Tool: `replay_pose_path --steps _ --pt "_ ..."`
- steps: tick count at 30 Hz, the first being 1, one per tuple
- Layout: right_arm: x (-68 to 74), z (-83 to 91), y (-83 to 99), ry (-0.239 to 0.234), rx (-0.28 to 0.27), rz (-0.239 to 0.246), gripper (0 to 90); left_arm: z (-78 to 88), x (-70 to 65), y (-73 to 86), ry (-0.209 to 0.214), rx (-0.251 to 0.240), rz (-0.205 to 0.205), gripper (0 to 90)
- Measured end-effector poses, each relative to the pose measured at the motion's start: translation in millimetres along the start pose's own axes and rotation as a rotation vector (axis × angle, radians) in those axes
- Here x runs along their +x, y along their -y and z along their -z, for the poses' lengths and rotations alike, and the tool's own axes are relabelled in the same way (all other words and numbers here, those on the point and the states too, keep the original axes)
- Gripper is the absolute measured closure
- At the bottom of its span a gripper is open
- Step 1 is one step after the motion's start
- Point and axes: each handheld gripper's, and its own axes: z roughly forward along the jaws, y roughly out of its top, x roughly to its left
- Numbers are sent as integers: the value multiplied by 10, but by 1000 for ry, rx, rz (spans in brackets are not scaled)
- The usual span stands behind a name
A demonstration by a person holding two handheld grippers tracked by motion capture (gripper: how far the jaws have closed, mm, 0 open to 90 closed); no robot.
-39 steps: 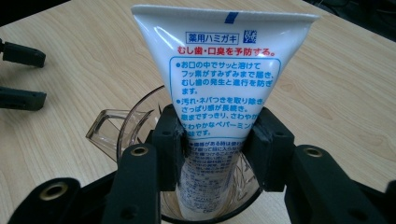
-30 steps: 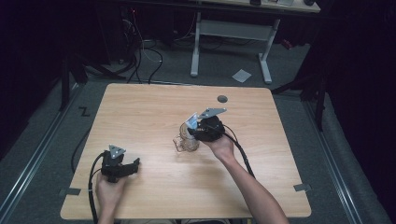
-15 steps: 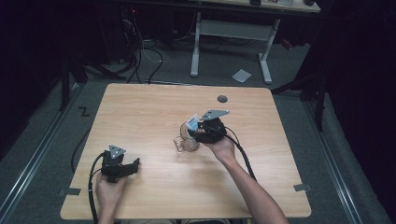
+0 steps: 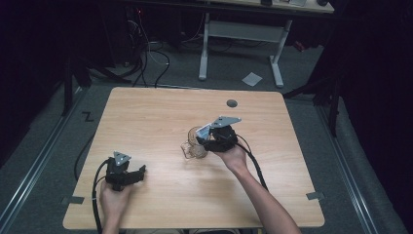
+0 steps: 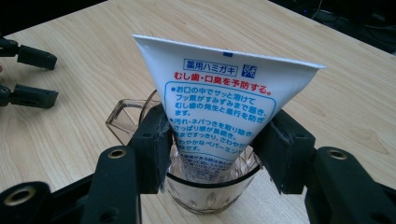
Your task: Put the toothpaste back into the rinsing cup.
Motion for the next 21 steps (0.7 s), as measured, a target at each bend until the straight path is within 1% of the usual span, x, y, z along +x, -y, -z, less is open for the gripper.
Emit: replay_pose_path --steps 7,10,18,21 --pt "21 3 6 -11 1 -5 404 0 0 0 0 0 0 214" --pt "13 18 12 -17 -12 -28 375 0 0 0 0 0 0 214" --pt "-10 71 39 -13 -17 -30 344 0 0 0 0 0 0 214" --pt "-18 95 58 -17 -14 -43 341 0 0 0 0 0 0 214"
